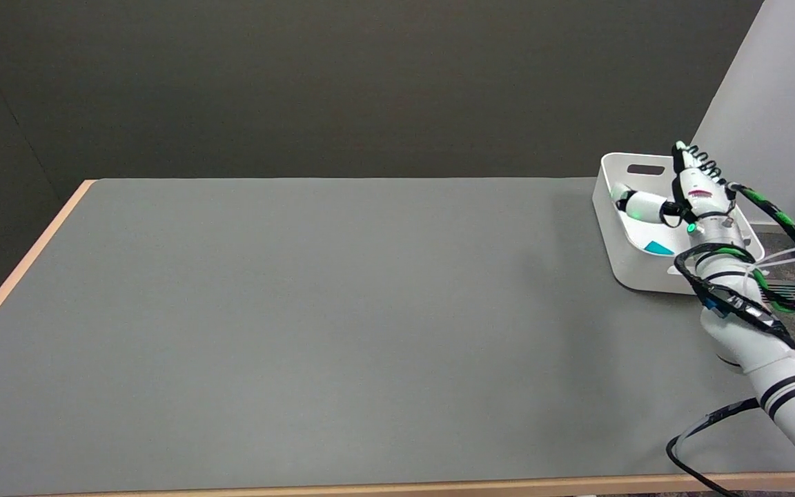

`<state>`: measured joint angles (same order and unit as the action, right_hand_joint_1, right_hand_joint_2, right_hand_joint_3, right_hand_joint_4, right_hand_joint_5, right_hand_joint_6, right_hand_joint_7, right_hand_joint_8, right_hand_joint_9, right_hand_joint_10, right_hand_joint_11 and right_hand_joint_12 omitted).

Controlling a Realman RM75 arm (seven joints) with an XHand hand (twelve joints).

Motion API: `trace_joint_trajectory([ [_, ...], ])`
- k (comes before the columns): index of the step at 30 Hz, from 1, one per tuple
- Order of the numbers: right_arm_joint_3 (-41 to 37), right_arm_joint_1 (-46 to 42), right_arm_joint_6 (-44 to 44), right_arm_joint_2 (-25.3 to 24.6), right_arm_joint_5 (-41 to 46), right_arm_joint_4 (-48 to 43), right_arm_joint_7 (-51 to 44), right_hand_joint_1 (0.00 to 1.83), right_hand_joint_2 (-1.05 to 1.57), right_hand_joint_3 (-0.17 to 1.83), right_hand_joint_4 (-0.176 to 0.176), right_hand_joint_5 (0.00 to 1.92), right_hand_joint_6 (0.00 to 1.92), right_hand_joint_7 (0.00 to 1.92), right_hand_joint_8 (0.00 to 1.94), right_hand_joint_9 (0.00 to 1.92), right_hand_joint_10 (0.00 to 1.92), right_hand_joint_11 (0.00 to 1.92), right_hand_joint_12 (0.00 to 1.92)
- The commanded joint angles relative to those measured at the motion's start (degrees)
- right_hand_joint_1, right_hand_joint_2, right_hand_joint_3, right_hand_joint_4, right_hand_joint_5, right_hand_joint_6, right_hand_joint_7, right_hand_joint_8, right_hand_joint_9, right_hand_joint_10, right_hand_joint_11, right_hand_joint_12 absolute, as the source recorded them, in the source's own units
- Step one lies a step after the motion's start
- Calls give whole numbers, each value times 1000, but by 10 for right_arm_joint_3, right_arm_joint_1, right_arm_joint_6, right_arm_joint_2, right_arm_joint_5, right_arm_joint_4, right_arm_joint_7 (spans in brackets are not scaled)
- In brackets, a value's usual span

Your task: Place blue wooden cube into white box.

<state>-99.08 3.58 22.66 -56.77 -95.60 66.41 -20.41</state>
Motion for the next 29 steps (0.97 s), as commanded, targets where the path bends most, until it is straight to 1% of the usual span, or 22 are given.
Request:
trace_joint_trajectory([
  [1,16,-49,29,24,-270,253,416,394,656,731,-21,-1,42,-1,-1,-1,-1,-1,460],
  [2,27,-51,36,24,-298,280,442,390,652,799,-8,6,83,6,26,2,87,-1,529],
  [3,46,-54,47,22,-340,318,470,400,633,935,14,21,164,21,88,10,286,-1,684],
  [4,58,-57,52,21,-360,338,479,390,629,984,21,38,230,43,134,17,404,-1,768],
  [5,75,-62,56,19,-375,358,484,364,634,986,19,60,298,72,179,26,493,-1,823],
  [6,96,-67,56,16,-386,378,487,351,655,987,16,104,364,142,252,84,584,4,907],
  [7,124,-71,51,13,-388,398,487,356,696,989,14,176,422,262,358,206,675,16,1025],
  [8,160,-74,47,11,-389,416,487,361,721,990,13,222,462,339,428,284,734,27,1098],
  [10,214,-75,46,11,-384,432,487,370,732,985,17,245,501,376,470,325,772,52,1123],
  [11,255,-75,51,12,-378,436,488,399,767,920,29,277,572,437,506,368,843,100,1188],
  [12,272,-74,56,12,-374,437,488,424,796,863,39,304,633,489,536,406,903,141,1243],
  [14,328,-74,77,8,-345,438,488,458,781,891,54,338,721,537,599,462,974,185,1316],
  [16,358,-75,89,-2,-320,437,488,445,756,957,91,395,829,577,670,525,998,259,1357],
  [19,393,-82,106,-23,-294,437,483,490,804,860,113,409,939,593,715,531,1060,303,1404],
  [21,408,-85,123,-31,-300,437,481,526,789,881,124,429,987,605,737,547,1085,313,1430],
  [23,421,-87,147,-33,-316,436,470,540,790,881,126,432,998,608,741,549,1090,314,1434],
  [27,441,-87,225,-40,-434,420,373,577,791,878,125,437,1013,611,745,550,1093,312,1437],
  [29,459,-87,250,-50,-447,411,343,611,794,874,123,441,1024,615,751,552,1100,312,1440],
])
